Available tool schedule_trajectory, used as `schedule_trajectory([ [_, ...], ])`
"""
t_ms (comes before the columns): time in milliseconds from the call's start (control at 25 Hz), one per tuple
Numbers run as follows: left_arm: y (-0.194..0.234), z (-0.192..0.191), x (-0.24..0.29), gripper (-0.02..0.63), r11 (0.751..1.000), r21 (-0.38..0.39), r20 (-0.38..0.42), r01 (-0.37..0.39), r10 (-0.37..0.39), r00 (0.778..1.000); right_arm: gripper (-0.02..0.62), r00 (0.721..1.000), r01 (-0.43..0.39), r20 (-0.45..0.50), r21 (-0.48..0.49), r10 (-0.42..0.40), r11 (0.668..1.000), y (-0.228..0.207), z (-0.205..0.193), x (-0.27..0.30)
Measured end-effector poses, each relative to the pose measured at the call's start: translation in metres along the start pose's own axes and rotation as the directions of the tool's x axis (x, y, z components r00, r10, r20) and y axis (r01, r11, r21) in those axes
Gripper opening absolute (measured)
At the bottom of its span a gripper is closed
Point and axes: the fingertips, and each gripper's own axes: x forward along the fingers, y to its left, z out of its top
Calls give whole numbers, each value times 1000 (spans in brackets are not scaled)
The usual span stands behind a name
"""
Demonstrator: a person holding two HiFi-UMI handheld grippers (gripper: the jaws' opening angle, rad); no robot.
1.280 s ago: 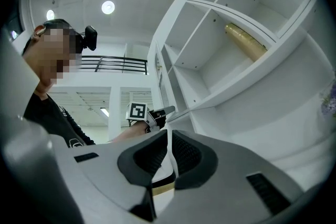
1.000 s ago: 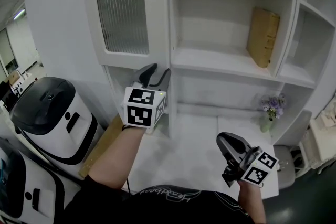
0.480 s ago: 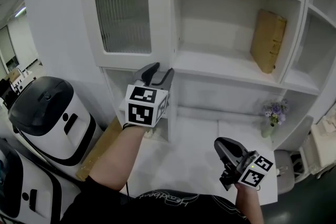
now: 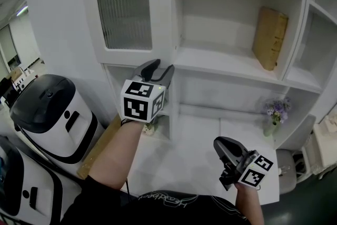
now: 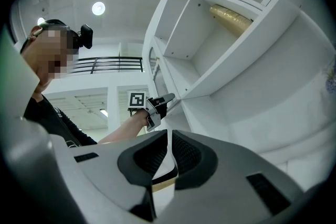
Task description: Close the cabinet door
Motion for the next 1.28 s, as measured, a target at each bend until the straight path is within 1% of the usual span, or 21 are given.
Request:
schedule_trajectory([
  [120, -1, 1, -10, 176, 1000, -21, 7, 8, -8, 1000, 55, 1000, -4, 2, -2, 4, 1000, 8, -1, -3],
  [160, -1, -1, -16, 156, 1000, -26, 6, 10, -10, 1000, 55, 1000, -6, 4, -1, 6, 1000, 11, -1, -4],
  [240, -4, -5, -31, 141, 999, -39, 4, 25, -25, 1000, 55, 1000, -11, 5, -3, 11, 1000, 21, -2, -5],
  [320, -12, -11, -48, 118, 996, -66, 3, 63, -63, 998, 55, 1000, -12, 11, -7, 13, 1000, 31, -3, -6],
  [400, -25, -19, -68, 107, 987, -108, 5, 123, -123, 992, 55, 1000, -14, 20, -6, 14, 1000, 42, -3, -7],
  [480, -40, -27, -89, 93, 971, -152, 9, 186, -186, 982, 55, 1000, -16, 23, -7, 16, 1000, 55, -5, -6],
  [560, -51, -34, -116, 80, 949, -201, 22, 241, -242, 970, 55, 1000, -17, 19, -9, 17, 1000, 72, -11, -3],
  [640, -61, -40, -146, 60, 920, -261, 37, 293, -293, 955, 55, 1000, -21, 15, -9, 22, 1000, 92, -18, 1],
  [720, -71, -46, -179, 50, 884, -320, 47, 339, -343, 938, 55, 999, -30, 13, -6, 30, 1000, 115, -25, 5],
  [800, -79, -54, -214, 43, 851, -367, 54, 375, -383, 922, 54, 999, -39, 9, 0, 39, 999, 137, -33, 10],
  [840, -82, -58, -230, 41, 839, -383, 54, 386, -397, 916, 54, 999, -42, 6, 4, 42, 999, 148, -38, 13],
  [920, -88, -66, -262, 38, 824, -401, 46, 400, -418, 907, 54, 999, -45, 0, 17, 45, 999, 167, -48, 16],
  [1000, -95, -75, -291, 35, 807, -417, 33, 419, -447, 894, 54, 999, -46, -1, 28, 46, 999, 184, -57, 17],
  [1120, -104, -83, -327, 32, 782, -440, 28, 442, -480, 877, 54, 999, -47, -9, 27, 47, 999, 207, -69, 21],
  [1200, -109, -89, -347, 32, 774, -448, 28, 447, -488, 872, 54, 999, -46, -16, 22, 46, 999, 222, -79, 21],
  [1280, -113, -92, -363, 32, 772, -447, 27, 451, -492, 870, 54, 999, -42, -18, 13, 42, 999, 234, -87, 20],
])
